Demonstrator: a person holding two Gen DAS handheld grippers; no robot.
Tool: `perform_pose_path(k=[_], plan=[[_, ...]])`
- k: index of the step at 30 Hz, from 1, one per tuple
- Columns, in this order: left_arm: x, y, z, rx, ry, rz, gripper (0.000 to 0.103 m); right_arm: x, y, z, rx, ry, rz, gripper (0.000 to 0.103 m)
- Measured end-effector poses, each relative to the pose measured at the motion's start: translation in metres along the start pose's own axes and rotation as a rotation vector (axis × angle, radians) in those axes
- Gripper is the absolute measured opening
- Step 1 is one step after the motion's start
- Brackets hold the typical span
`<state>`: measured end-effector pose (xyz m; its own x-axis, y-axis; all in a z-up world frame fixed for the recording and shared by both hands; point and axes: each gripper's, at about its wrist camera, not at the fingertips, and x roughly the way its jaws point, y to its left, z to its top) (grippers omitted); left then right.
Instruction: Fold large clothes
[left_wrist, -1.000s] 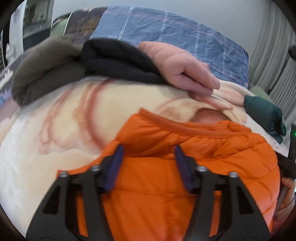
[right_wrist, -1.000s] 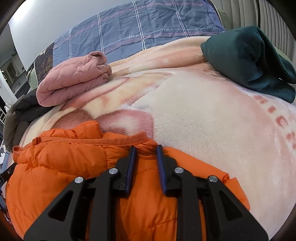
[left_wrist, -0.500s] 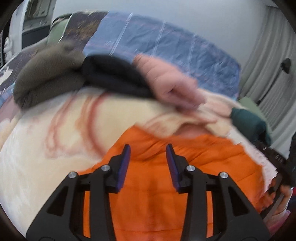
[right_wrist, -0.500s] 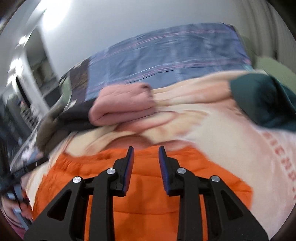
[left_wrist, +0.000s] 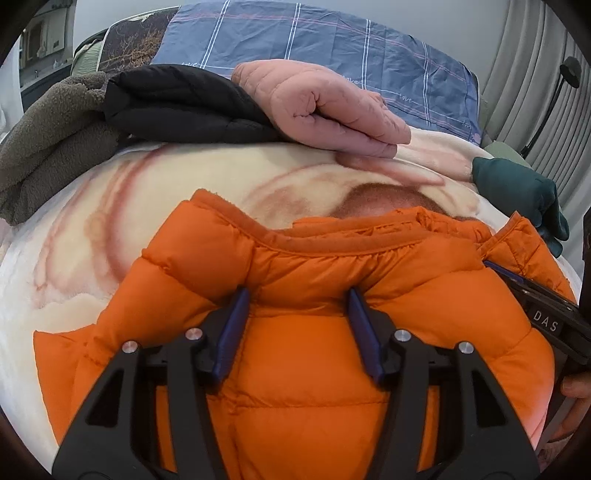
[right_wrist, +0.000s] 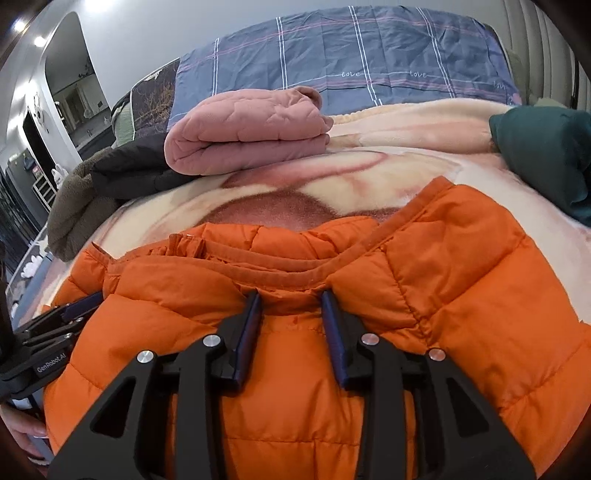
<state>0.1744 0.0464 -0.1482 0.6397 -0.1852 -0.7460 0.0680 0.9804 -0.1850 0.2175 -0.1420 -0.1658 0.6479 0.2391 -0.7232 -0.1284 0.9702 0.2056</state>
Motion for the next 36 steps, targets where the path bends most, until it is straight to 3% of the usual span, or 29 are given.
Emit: perform_pose_path(k=[4,7,9,13,14,17,19,24,29,31,36], plan=[[-0.007,0.002,0.000,-0.011,-0.005,-0.008,0.056,-0.024,0.005,0.001,0.005,-0.015,-0.038,0.036],[-0.044,0.022,-0.001,-0.051,-0.049,-0.054,0.061,-0.051,0.019,0.001,0.007,-0.069,0.043,0.036],[-0.063,0.033,-0.001,-0.061,-0.095,-0.036,0.065,-0.059,0.036,0.005,-0.017,-0.082,0.072,0.036],[-0.079,0.051,0.009,-0.107,-0.128,-0.075,0.065,-0.022,0.064,-0.003,-0.071,0.022,0.020,0.039],[-0.076,0.049,0.010,-0.089,-0.115,-0.067,0.065,0.001,0.061,-0.012,-0.064,0.050,0.009,0.040],[-0.036,0.040,-0.002,0.019,-0.013,0.116,0.065,0.006,0.056,-0.013,-0.037,0.046,0.025,0.040],[-0.024,0.050,-0.006,-0.040,-0.009,0.081,0.066,0.006,0.058,-0.014,-0.057,0.045,0.011,0.040],[-0.021,0.047,-0.008,-0.020,-0.003,0.096,0.067,-0.003,0.055,-0.014,-0.055,0.035,0.046,0.041],[-0.044,0.063,-0.008,-0.088,-0.022,-0.005,0.065,-0.061,0.055,-0.020,-0.007,-0.039,0.077,0.043],[-0.070,0.083,-0.007,-0.173,-0.068,-0.107,0.068,-0.084,0.069,-0.027,-0.069,-0.069,0.119,0.045],[-0.095,0.120,-0.003,-0.217,-0.116,-0.105,0.072,-0.130,0.137,-0.077,-0.388,-0.092,0.186,0.054]])
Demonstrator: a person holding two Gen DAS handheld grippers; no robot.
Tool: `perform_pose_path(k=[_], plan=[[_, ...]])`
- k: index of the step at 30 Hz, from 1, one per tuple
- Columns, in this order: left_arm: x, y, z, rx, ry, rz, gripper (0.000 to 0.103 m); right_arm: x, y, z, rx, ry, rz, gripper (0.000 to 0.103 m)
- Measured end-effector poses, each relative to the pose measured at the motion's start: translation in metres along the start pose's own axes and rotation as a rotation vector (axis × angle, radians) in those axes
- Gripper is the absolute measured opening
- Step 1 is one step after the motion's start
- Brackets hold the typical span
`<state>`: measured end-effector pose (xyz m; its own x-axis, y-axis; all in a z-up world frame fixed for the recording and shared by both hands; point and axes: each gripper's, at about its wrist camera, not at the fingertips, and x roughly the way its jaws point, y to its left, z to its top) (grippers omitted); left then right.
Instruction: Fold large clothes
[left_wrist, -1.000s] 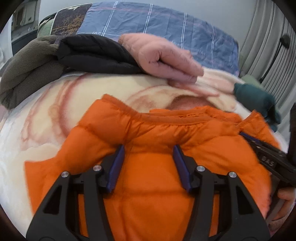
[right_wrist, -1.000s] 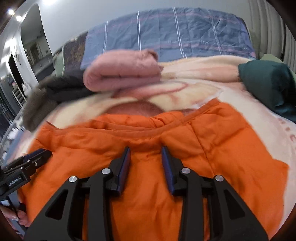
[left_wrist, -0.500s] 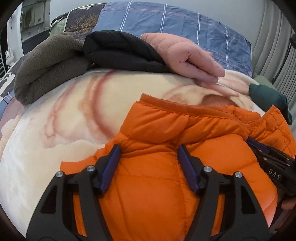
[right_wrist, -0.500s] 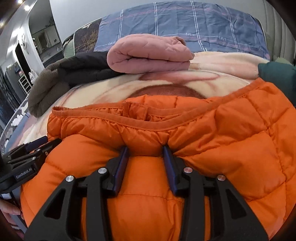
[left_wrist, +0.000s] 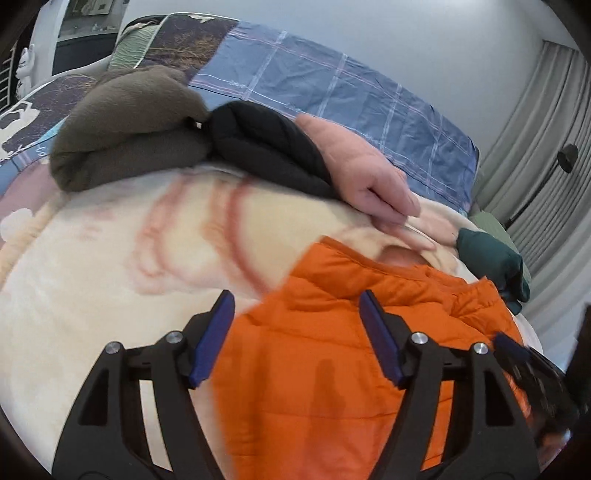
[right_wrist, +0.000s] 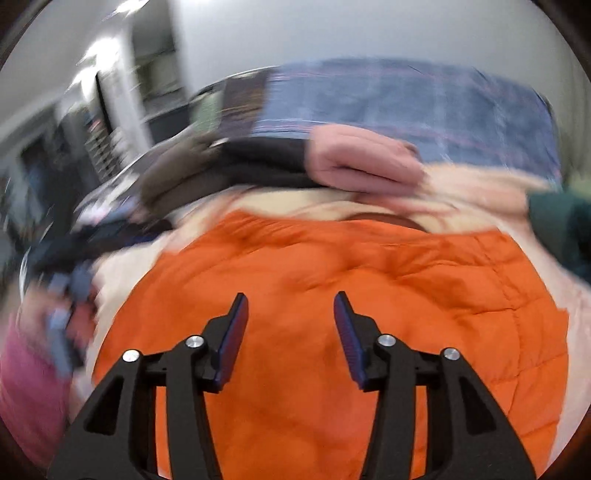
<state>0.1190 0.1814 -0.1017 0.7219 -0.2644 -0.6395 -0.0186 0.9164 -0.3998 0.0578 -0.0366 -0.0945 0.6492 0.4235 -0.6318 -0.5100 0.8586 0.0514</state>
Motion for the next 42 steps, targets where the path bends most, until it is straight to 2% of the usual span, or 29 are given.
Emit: perform_pose_path(k=[3,5,8,11,15,18,22,26,28,29,30,32,34,36,42], plan=[[0.006,0.019,-0.003,-0.064,0.055,-0.046,0.073,-0.005,0.060,-0.025,-0.237,0.022,0.045,0.060],[0.015,0.029,-0.010,-0.096,0.111,-0.100,0.074,-0.004,0.084,-0.040,-0.314,0.037,0.048,0.060],[0.026,0.030,-0.019,-0.097,0.168,-0.134,0.076,0.002,0.102,-0.055,-0.320,0.087,0.097,0.060],[0.036,0.026,-0.028,-0.077,0.218,-0.181,0.079,0.003,0.120,-0.065,-0.412,0.081,0.074,0.060],[0.049,0.026,-0.025,-0.059,0.251,-0.191,0.079,0.004,0.145,-0.075,-0.546,0.078,0.073,0.064],[0.056,0.029,-0.020,-0.068,0.267,-0.214,0.080,0.014,0.162,-0.079,-0.630,0.083,0.038,0.065],[0.062,0.032,-0.019,-0.056,0.284,-0.241,0.082,0.037,0.176,-0.076,-0.669,0.083,-0.012,0.065],[0.068,0.031,-0.018,-0.049,0.292,-0.258,0.082,0.061,0.182,-0.064,-0.637,0.097,-0.050,0.062],[0.070,0.032,-0.016,-0.045,0.291,-0.272,0.078,0.066,0.177,-0.054,-0.586,0.088,-0.092,0.025],[0.071,0.032,-0.015,-0.045,0.290,-0.281,0.065,0.066,0.174,-0.049,-0.550,0.081,-0.089,0.020],[0.073,0.033,-0.014,-0.057,0.290,-0.315,0.045,0.062,0.167,-0.042,-0.501,0.075,-0.065,0.013],[0.073,0.034,-0.011,-0.116,0.295,-0.400,0.028,0.050,0.155,-0.032,-0.423,0.045,-0.011,0.010],[0.066,0.027,-0.007,-0.102,0.270,-0.403,0.022,0.030,0.144,-0.021,-0.360,-0.017,0.027,0.010],[0.051,0.014,0.003,-0.062,0.225,-0.409,0.019,0.012,0.136,-0.017,-0.305,-0.062,0.060,0.010],[0.001,-0.028,0.035,-0.001,0.111,-0.476,0.018,-0.033,0.087,0.004,-0.077,-0.171,0.264,0.010]])
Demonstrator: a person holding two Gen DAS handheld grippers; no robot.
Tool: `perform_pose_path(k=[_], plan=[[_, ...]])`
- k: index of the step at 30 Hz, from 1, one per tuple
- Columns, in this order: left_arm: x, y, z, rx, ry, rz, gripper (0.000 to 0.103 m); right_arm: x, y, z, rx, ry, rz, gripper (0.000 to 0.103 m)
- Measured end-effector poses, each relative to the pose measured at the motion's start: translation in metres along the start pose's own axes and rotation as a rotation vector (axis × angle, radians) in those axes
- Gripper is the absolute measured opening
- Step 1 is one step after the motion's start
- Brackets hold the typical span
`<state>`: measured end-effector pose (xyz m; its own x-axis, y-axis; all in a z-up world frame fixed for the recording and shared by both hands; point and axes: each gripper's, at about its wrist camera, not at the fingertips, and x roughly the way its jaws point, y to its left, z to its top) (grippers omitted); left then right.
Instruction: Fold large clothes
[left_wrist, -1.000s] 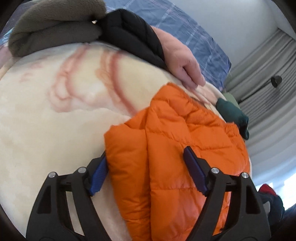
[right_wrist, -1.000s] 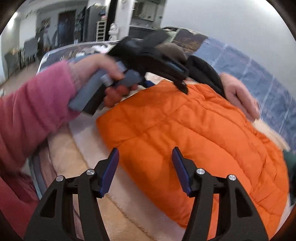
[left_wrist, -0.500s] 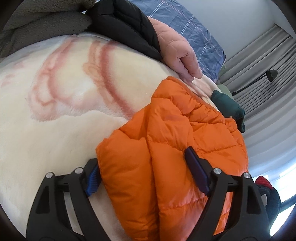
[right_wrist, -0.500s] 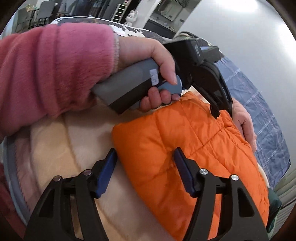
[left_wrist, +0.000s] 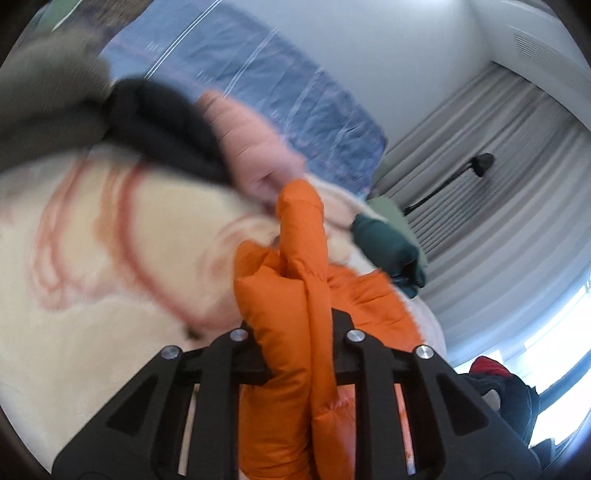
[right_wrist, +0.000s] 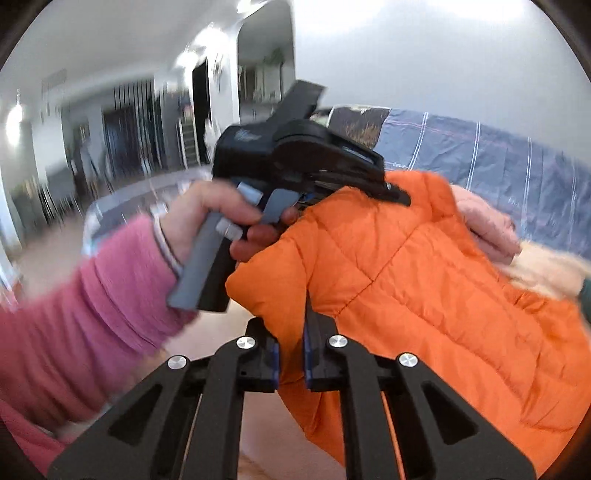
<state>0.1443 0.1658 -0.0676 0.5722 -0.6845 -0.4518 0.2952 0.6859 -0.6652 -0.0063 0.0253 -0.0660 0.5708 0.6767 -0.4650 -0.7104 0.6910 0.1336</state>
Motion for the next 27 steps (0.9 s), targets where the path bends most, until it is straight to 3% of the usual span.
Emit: perform_pose_path(k=[2,4,6,8,10,11,12,13,14,16,18,19,21,24,27], plan=[[-0.004,-0.021,0.006,0.038,-0.010,-0.003,0.018,-0.015,-0.014,0.000,0.035,0.000,0.064,0.016],[-0.001,-0.045,0.010,0.084,-0.006,0.023,0.018,-0.037,-0.029,-0.001,0.076,-0.030,0.134,0.035],[0.005,-0.064,0.013,0.124,-0.006,0.059,0.018,-0.075,-0.056,-0.003,0.128,-0.143,0.185,0.046],[0.010,-0.076,0.016,0.120,-0.004,0.059,0.018,-0.111,-0.096,-0.004,0.222,-0.240,0.126,0.048],[0.013,-0.082,0.016,0.113,0.001,0.047,0.017,-0.122,-0.134,-0.008,0.327,-0.249,-0.005,0.048],[0.014,-0.085,0.016,0.113,0.004,0.043,0.017,-0.113,-0.168,-0.008,0.409,-0.202,-0.102,0.046],[0.015,-0.090,0.016,0.110,0.010,0.037,0.017,-0.098,-0.192,-0.009,0.461,-0.153,-0.161,0.035],[0.017,-0.093,0.015,0.106,0.014,0.034,0.017,-0.079,-0.213,-0.010,0.498,-0.097,-0.198,0.026],[0.018,-0.096,0.015,0.101,0.016,0.032,0.017,-0.059,-0.226,-0.010,0.523,-0.048,-0.201,0.024],[0.022,-0.107,0.017,0.087,0.018,0.032,0.018,-0.011,-0.249,-0.013,0.583,0.059,-0.139,0.021],[0.022,-0.116,0.016,0.080,0.022,0.032,0.017,0.058,-0.264,-0.026,0.705,0.166,-0.022,0.016],[0.023,-0.121,0.015,0.084,0.022,0.035,0.017,0.071,-0.263,-0.031,0.712,0.178,-0.021,0.007],[0.028,-0.130,0.013,0.096,0.033,0.056,0.017,0.103,-0.257,-0.031,0.678,0.208,-0.051,0.007],[0.052,-0.123,0.009,0.064,0.093,0.155,0.018,0.113,-0.249,-0.025,0.619,0.235,-0.082,0.007],[0.072,-0.103,0.011,-0.079,0.140,0.100,0.017,0.109,-0.255,-0.029,0.658,0.219,-0.040,0.007]])
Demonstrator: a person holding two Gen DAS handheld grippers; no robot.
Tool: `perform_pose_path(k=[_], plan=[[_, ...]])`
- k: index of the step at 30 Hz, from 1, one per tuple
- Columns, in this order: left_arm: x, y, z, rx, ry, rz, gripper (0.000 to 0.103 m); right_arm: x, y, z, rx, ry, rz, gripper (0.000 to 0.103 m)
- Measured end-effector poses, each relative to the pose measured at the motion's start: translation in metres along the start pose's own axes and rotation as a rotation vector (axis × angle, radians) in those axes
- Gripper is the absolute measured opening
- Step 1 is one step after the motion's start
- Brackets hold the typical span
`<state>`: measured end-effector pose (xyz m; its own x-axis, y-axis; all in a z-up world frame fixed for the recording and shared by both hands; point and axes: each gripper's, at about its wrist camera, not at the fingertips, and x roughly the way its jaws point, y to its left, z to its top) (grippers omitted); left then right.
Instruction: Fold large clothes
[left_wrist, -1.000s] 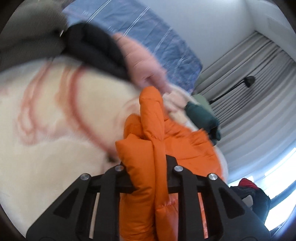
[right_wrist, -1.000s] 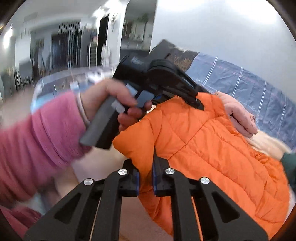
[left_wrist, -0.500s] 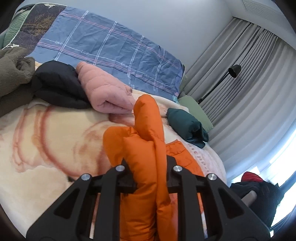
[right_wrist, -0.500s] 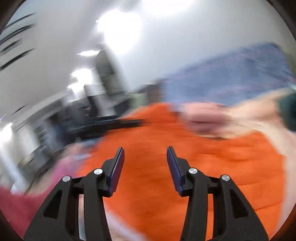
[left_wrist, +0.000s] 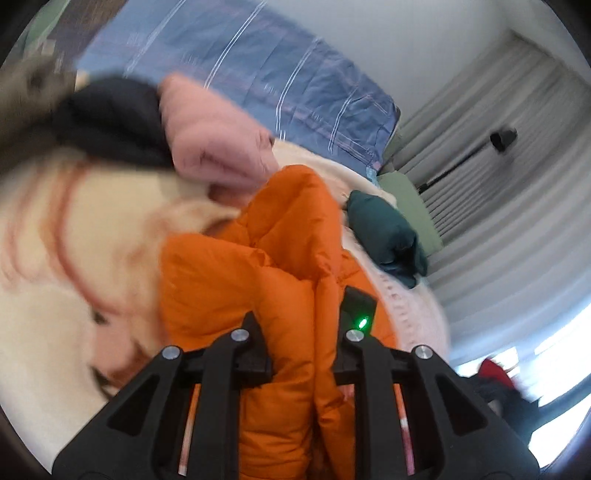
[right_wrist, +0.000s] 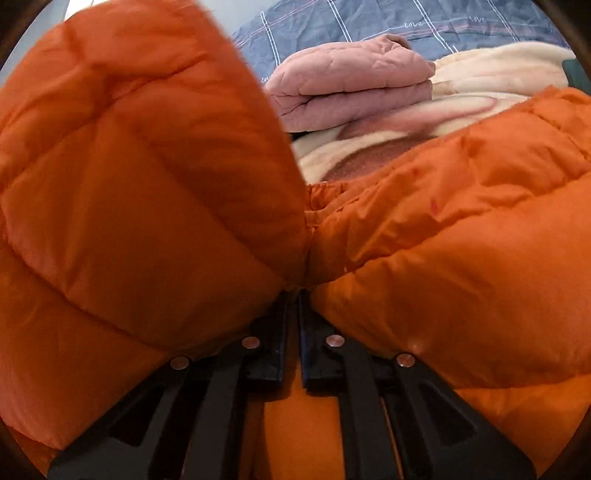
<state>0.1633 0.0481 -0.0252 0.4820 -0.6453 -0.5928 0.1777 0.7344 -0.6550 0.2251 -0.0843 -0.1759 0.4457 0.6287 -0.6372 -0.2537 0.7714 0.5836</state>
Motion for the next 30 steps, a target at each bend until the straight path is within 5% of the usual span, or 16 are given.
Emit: perform_pose_path(k=[4,8,11,14,19,26,30], plan=[[0.018,-0.023,0.006,-0.016,0.043,-0.006,0.019,-0.034,-0.015,-0.002,0.041,-0.031,-0.029,0.009],[0.028,-0.064,0.002,0.091,0.051,0.058,0.020,-0.105,-0.012,-0.013,-0.015,-0.101,-0.218,0.021],[0.029,-0.074,0.000,0.127,0.044,0.087,0.021,-0.150,-0.023,-0.034,-0.058,-0.137,-0.151,0.024],[0.033,-0.078,-0.002,0.126,0.046,0.069,0.021,-0.128,-0.038,-0.056,-0.034,-0.032,-0.022,0.023],[0.053,-0.105,-0.012,0.163,0.071,0.045,0.022,-0.098,-0.028,-0.079,-0.140,-0.068,-0.115,0.022],[0.088,-0.133,-0.026,0.247,0.106,0.080,0.025,-0.221,-0.072,-0.120,0.008,-0.313,-0.226,0.022],[0.108,-0.150,-0.033,0.295,0.130,0.090,0.030,-0.255,-0.104,-0.150,0.113,-0.356,-0.176,0.023]])
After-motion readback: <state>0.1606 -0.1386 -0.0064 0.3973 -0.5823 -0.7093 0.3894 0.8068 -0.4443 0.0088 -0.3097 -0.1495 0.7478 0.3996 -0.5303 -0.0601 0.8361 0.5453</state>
